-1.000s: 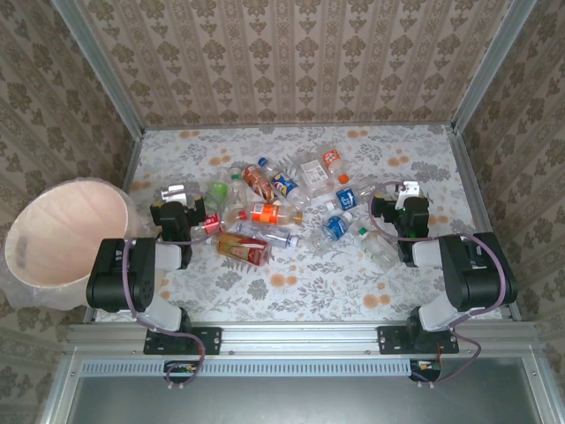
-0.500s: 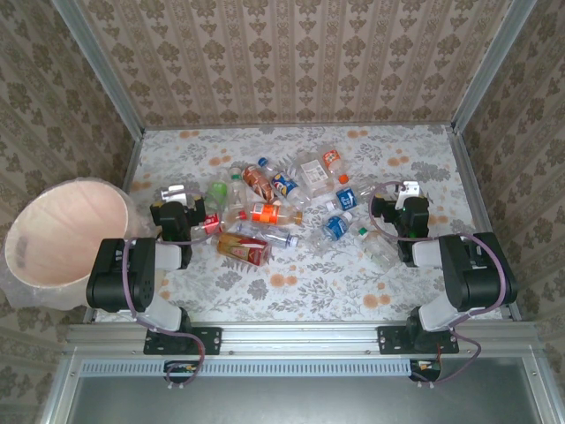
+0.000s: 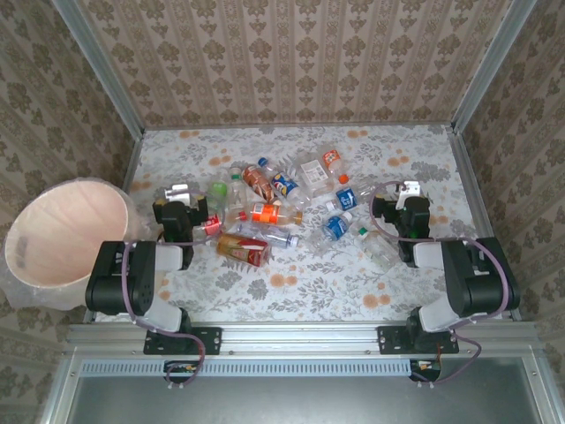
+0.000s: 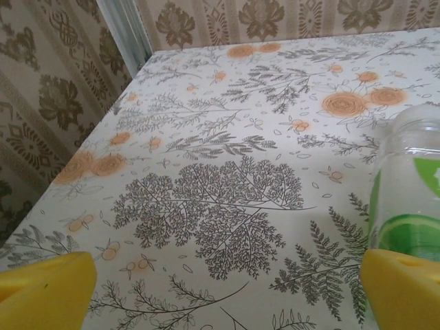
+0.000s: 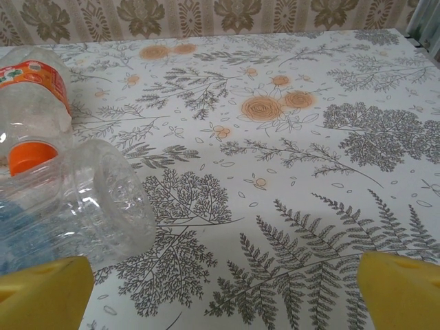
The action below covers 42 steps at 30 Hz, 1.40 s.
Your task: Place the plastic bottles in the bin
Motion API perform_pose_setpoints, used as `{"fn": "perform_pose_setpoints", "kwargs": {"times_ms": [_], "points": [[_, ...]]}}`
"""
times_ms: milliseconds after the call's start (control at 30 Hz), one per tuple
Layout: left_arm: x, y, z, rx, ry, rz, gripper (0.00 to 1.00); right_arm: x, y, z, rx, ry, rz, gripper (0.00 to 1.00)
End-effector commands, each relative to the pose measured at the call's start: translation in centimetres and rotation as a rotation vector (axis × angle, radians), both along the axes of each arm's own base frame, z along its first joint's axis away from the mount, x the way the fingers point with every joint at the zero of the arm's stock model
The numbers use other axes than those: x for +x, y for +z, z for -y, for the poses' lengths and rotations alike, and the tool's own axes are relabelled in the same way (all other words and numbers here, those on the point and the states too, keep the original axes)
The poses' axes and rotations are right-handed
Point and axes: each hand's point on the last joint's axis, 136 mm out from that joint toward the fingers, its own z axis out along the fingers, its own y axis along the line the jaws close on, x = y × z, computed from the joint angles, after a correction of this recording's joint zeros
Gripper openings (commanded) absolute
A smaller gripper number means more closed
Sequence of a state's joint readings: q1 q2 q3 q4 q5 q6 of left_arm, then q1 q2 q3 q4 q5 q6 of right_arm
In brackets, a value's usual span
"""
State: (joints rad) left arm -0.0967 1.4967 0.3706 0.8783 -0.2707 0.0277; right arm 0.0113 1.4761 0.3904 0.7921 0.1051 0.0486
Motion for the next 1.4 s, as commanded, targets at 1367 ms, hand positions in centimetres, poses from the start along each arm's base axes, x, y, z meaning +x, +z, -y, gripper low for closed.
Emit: {"fn": "perform_pose_setpoints", "kwargs": {"times_ms": [1367], "points": [[-2.6, 8.2, 1.6, -0.272, 0.125, -0.086, 1.0, -13.0, -3.8, -6.2, 0.189, -0.101, -0.795, 1.0]]}}
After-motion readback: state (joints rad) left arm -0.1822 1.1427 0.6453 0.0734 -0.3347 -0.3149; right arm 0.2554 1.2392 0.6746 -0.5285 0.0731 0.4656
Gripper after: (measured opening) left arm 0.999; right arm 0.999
